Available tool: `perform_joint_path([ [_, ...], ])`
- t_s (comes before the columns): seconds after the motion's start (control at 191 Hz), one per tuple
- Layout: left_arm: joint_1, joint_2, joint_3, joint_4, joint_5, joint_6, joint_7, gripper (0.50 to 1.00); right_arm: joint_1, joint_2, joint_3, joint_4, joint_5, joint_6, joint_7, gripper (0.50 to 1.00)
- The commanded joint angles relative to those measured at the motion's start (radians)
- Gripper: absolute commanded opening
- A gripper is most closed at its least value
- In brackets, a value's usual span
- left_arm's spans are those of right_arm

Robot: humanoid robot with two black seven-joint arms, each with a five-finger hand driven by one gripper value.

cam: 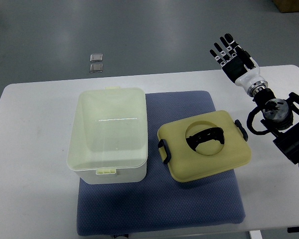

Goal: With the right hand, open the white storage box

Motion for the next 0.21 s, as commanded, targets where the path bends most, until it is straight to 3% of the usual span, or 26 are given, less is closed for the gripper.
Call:
perform_joint_path([
  [0.0, 0.0, 0.0, 0.0, 0.001, 0.0, 0.0, 0.0, 1.0, -0.002, 0.0, -0.007, 0.001, -0.002, 0.011, 0.0, 0.952],
  [0.204, 0.0, 0.0, 0.0, 0.001, 0.0, 0.0, 0.0, 1.0, -0.002, 0.008, -0.013, 0.001, -0.002, 0.017, 0.0, 0.952],
])
